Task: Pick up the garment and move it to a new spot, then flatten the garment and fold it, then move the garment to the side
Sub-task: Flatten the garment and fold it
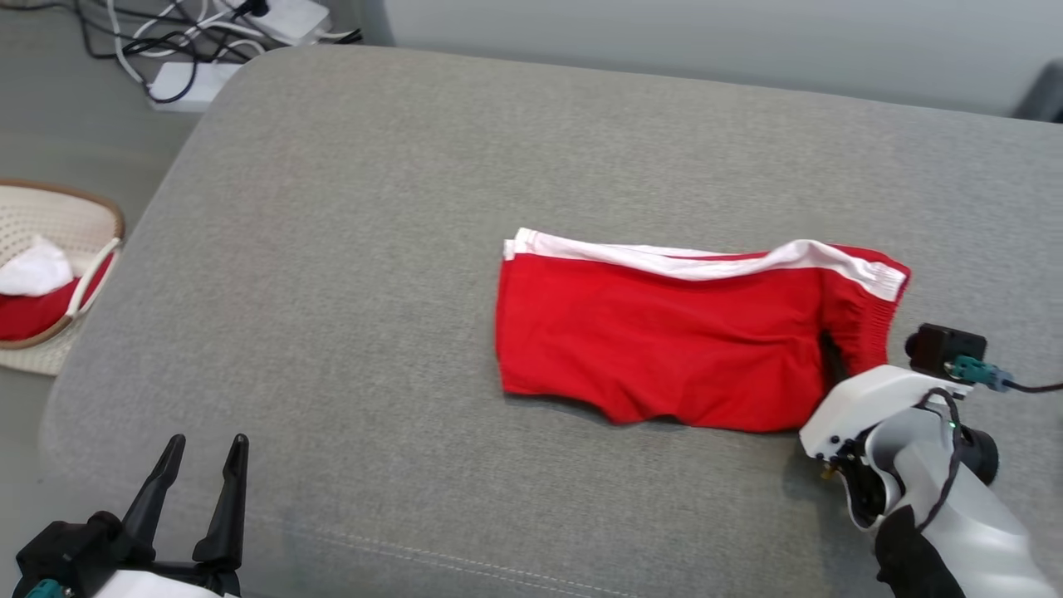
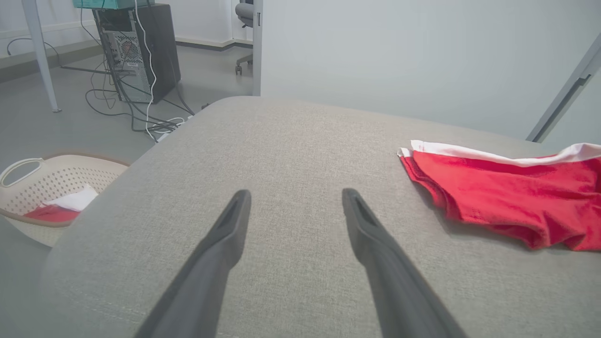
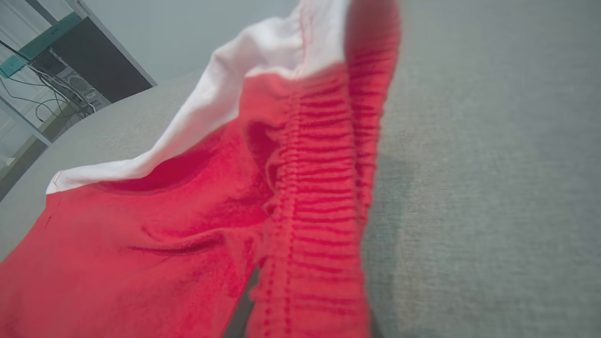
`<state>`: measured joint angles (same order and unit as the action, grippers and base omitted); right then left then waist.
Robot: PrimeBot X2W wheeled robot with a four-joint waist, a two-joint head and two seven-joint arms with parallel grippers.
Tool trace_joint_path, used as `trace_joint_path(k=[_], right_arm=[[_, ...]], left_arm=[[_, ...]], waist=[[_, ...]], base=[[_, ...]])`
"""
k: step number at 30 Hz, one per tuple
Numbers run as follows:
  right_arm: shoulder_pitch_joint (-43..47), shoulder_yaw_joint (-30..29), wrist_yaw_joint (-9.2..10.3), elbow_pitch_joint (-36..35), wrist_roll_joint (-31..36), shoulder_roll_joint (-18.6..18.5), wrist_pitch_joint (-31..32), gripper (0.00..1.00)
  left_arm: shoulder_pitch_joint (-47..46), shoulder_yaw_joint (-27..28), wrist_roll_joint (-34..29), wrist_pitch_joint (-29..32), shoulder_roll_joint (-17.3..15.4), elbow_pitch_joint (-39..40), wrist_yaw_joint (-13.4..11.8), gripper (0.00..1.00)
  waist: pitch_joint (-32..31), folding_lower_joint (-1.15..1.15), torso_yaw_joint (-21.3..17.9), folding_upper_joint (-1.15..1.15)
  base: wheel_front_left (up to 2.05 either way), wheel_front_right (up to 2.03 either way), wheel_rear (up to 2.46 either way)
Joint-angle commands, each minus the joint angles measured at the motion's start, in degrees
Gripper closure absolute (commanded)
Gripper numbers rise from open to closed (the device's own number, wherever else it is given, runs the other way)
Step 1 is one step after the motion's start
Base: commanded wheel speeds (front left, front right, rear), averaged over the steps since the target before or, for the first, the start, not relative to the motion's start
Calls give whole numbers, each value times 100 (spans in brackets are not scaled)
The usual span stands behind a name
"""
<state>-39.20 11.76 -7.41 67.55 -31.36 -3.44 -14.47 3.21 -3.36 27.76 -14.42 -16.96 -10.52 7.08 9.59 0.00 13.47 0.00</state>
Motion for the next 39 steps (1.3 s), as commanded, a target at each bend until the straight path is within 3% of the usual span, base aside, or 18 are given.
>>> trace_joint_path(k=[1, 7, 10, 13, 19, 25, 32, 33, 34, 35, 36, 39], right_arm=[[132, -247, -8, -107, 351, 57, -51, 100], [425, -1561, -8, -363, 1693, 56, -52, 100], [396, -1678, -8, -489, 1935, 56, -37, 100], [236, -1077, -8, -740, 1450, 56, 256, 100], [304, 626, -8, -2043, 44, 56, 1171, 100], [292, 1198, -8, -2610, -182, 56, 1711, 100], [149, 1178, -8, -2346, -71, 56, 1759, 100], [112, 1142, -8, -2258, -40, 56, 1724, 89], [72, 1088, -8, -2162, -11, 56, 1659, 67], [23, 1042, -8, -2050, 57, 56, 1589, 20], [-21, 984, -8, -1941, 91, 56, 1521, 0], [-150, 985, -8, -1701, 116, 56, 1403, 0]], left_arm=[[-80, 237, -34, -58, -99, 160, 41, 0], [-3, 171, -69, -58, -20, 205, 41, 0], [19, 92, -72, -58, 7, 178, 41, 0], [41, -18, -54, -58, 28, 123, 41, 0], [21, -257, 2, -58, 51, 16, 41, 0], [-23, -391, 67, -58, 50, -137, 41, 0], [-78, -484, 154, -58, 54, -273, 41, 0], [-93, -504, 174, -58, 51, -289, 41, 0], [-110, -531, 194, -58, 43, -299, 41, 0], [-125, -551, 213, -58, 33, -315, 41, 0], [-137, -557, 237, -58, 23, -341, 41, 0], [-156, -566, 283, -58, -3, -404, 41, 0]], waist=[[-64, 0, -181, 0], [-127, 0, -425, 0], [-138, 0, -460, 0], [-160, 0, -453, 0], [-213, 0, -283, 0], [-228, 0, 45, 0], [-184, 0, 418, 0], [-169, 0, 479, 0], [-154, 0, 536, 0], [-134, 0, 587, 0], [-114, 0, 630, 0], [-89, 0, 688, 0]], base=[[0, 0, 0], [0, 0, 0], [0, 0, 0], [0, 0, 0], [0, 0, 0], [0, 0, 0], [0, 0, 0], [0, 0, 0], [0, 0, 0], [0, 0, 0], [0, 0, 0], [0, 0, 0]])
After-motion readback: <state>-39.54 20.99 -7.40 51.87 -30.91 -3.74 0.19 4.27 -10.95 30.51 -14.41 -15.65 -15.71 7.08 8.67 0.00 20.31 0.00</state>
